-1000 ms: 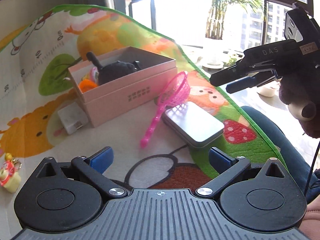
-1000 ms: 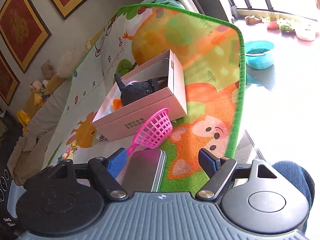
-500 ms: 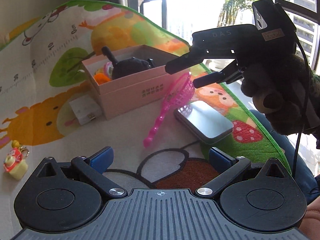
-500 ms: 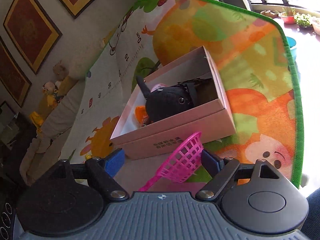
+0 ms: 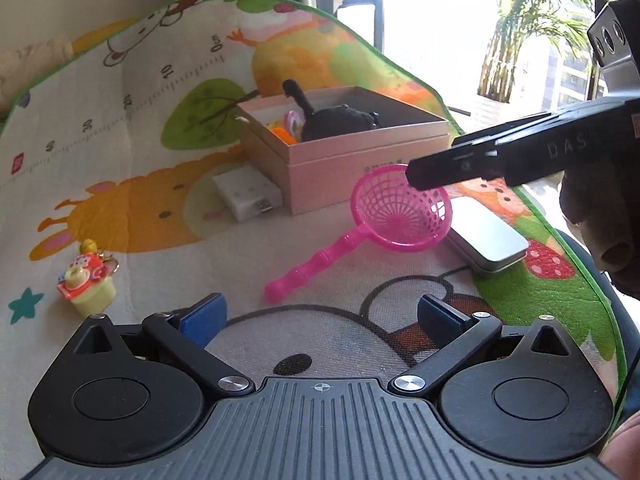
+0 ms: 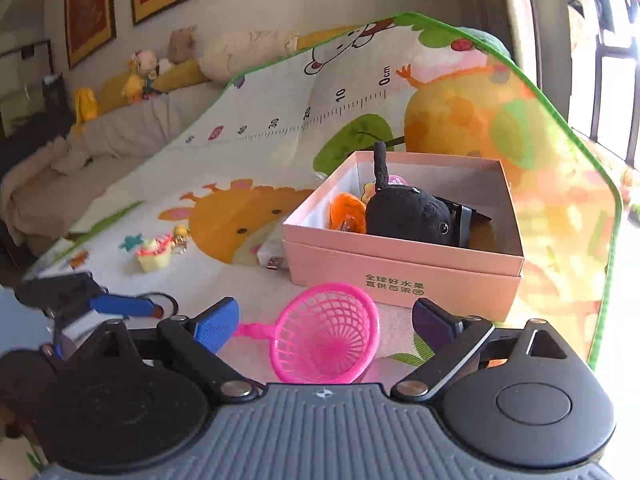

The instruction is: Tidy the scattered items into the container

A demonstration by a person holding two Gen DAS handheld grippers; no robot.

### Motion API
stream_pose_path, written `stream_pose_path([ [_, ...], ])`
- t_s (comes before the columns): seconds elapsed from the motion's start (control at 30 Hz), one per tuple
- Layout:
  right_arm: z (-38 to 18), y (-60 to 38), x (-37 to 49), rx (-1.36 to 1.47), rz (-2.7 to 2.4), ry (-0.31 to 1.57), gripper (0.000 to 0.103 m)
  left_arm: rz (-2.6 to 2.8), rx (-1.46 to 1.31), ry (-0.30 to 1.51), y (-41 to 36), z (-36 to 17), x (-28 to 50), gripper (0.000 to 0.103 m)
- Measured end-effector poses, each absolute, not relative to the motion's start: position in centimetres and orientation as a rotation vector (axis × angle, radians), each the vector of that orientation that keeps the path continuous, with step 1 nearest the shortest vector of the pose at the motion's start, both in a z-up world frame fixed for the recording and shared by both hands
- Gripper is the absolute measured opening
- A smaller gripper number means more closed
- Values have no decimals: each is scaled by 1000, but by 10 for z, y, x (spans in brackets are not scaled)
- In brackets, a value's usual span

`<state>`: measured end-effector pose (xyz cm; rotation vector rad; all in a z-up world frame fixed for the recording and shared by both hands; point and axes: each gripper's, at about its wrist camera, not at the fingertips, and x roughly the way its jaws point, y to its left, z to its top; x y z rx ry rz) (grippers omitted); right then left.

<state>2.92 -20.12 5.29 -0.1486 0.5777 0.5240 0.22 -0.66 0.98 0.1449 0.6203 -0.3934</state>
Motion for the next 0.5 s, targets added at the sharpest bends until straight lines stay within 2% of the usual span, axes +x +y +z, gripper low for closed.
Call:
stream_pose_path([
  [0.1, 42, -190, 36, -206, 494, 609, 97, -398, 137, 613, -6, 11, 0, 103],
  [0.23, 47, -205, 61, 13, 468, 665, 96, -393, 145, 609, -4, 11, -2, 103],
  [0.3, 48, -214, 71, 85, 441, 683, 82, -391, 143, 607, -2, 12, -2, 103],
  [0.37, 46, -217, 75, 78, 422, 712, 53, -389, 138, 604, 1, 11, -2, 103],
  [0.4, 42, -218, 76, 64, 412, 732, 49, -389, 135, 603, 2, 11, -1, 103],
  [0.5, 32, -218, 73, 39, 423, 783, 23, -390, 124, 603, 4, 9, 1, 103],
])
